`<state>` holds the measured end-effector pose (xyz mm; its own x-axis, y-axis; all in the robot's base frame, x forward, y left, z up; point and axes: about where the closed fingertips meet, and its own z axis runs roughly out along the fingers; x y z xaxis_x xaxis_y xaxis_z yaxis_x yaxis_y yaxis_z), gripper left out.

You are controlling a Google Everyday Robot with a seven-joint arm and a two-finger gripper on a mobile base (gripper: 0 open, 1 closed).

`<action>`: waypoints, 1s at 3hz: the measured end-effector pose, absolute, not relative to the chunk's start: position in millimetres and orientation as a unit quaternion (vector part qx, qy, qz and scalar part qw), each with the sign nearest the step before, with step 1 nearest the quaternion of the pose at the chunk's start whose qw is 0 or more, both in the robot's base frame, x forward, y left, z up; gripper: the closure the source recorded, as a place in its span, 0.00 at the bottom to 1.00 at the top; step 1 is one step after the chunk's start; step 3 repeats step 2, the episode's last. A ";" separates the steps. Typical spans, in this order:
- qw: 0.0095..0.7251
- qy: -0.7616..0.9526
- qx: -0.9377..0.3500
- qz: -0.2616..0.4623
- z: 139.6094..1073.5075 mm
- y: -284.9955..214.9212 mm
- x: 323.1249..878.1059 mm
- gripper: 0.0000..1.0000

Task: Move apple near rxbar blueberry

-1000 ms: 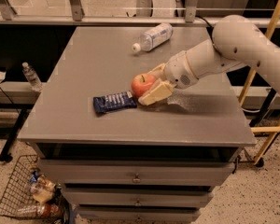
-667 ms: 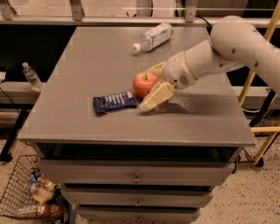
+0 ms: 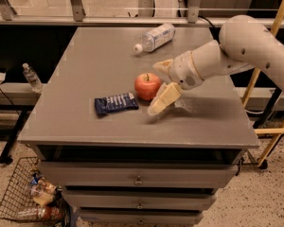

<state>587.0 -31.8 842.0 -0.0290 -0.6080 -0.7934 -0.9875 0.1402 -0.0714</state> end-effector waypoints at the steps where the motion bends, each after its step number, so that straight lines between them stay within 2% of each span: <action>1: 0.382 0.675 -0.584 0.240 858.8 -56.8 576.0 0.00; 2: 0.407 0.691 -0.557 0.217 873.5 -99.2 562.2 0.00; 3: 0.407 0.691 -0.557 0.217 873.5 -99.2 562.2 0.00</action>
Offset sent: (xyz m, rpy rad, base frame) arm -0.0418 -0.1295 0.0508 0.0251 -0.1304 -0.2675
